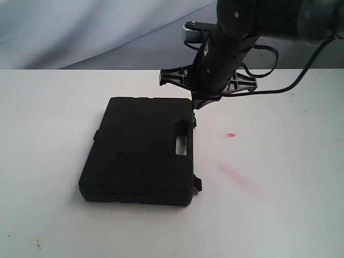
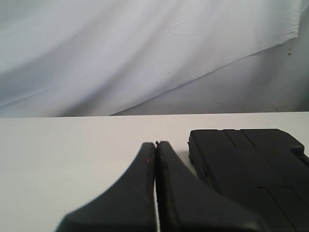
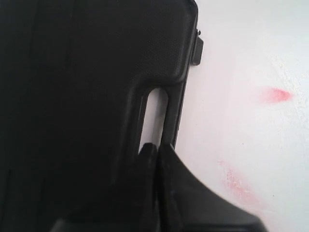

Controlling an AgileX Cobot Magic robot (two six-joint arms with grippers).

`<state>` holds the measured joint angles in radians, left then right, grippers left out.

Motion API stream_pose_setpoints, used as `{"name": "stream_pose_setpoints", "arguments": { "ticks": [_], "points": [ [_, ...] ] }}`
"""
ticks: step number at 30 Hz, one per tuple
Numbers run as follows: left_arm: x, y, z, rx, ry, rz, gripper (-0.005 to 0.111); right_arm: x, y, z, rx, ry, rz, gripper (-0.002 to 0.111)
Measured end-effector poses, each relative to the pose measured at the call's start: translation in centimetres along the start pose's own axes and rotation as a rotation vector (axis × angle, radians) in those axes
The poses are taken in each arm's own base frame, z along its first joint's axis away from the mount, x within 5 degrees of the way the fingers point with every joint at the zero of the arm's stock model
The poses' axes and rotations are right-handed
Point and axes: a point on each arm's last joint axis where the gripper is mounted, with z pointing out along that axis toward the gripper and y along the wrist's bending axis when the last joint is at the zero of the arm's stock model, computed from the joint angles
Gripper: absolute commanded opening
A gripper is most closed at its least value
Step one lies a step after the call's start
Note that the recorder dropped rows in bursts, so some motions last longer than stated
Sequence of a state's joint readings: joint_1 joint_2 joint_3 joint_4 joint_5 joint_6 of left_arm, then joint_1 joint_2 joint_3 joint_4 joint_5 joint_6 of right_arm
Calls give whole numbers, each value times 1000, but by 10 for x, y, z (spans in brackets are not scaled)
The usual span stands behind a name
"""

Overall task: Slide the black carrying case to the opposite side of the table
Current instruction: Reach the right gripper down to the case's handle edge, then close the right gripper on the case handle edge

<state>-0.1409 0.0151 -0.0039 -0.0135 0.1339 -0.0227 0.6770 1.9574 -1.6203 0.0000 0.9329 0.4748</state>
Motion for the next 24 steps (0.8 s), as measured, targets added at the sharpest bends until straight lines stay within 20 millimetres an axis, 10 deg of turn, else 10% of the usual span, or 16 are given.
{"name": "stream_pose_setpoints", "arguments": {
  "ticks": [24],
  "points": [
    [0, 0, 0, 0, 0, 0, 0, 2, 3, 72, 2, 88, 1, 9]
  ]
}}
